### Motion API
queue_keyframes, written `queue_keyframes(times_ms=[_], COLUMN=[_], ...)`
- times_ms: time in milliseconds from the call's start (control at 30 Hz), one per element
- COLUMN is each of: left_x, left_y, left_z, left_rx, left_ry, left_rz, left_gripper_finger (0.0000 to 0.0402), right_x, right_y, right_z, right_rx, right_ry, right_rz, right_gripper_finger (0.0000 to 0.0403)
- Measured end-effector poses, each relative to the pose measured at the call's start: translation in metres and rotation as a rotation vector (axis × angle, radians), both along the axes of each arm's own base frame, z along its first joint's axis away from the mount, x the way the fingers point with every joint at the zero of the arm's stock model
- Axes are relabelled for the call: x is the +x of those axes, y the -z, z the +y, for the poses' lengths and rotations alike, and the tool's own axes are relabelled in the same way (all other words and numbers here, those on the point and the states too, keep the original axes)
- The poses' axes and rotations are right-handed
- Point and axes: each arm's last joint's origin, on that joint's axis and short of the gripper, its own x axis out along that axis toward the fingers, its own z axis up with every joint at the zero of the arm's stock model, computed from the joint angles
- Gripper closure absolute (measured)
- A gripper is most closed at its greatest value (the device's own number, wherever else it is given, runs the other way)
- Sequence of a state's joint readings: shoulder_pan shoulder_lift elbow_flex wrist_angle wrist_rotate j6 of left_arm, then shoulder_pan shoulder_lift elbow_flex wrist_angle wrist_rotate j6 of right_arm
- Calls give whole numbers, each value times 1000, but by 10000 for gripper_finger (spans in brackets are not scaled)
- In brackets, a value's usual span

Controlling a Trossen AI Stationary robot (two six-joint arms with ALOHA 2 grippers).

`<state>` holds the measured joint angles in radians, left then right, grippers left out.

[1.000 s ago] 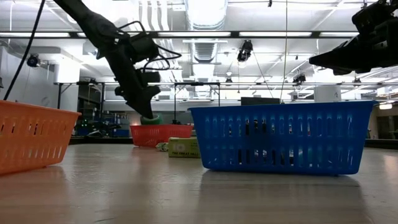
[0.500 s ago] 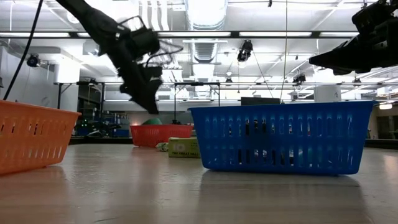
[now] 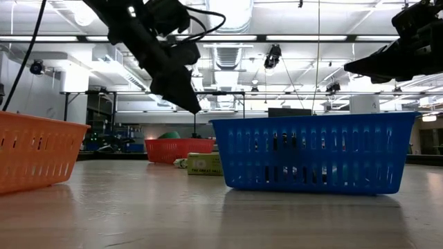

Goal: Pick and place Stapler, Stapler remover, tape
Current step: Put the top staples box into the orange bin

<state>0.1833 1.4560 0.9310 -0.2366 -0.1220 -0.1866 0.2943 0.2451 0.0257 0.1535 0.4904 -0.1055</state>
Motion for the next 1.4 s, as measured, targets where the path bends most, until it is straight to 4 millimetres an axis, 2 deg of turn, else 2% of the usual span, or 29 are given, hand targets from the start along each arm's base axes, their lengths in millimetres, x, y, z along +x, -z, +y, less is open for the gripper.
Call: queue_keyframes(times_ms=[133, 267, 467, 1000, 1233, 1400], left_x=[6, 12, 17, 31, 33, 32], left_y=[8, 22, 43, 87, 92, 88], left_z=[-13, -21, -23, -21, -23, -28], left_rx=[-63, -110, -120, -125, -120, -126], left_ry=[-25, -52, -170, -199, -199, -174], left_rz=[8, 44, 97, 196, 207, 201], left_gripper_finger=[256, 214, 174, 172, 173, 196], right_x=[0, 0, 0, 0, 0, 0], right_y=[0, 0, 0, 0, 0, 0], right_z=[0, 0, 0, 0, 0, 0], right_rx=[0, 0, 0, 0, 0, 0], right_ry=[0, 0, 0, 0, 0, 0], right_rz=[0, 0, 1, 1, 1, 1], right_gripper_finger=[394, 394, 394, 394, 394, 394])
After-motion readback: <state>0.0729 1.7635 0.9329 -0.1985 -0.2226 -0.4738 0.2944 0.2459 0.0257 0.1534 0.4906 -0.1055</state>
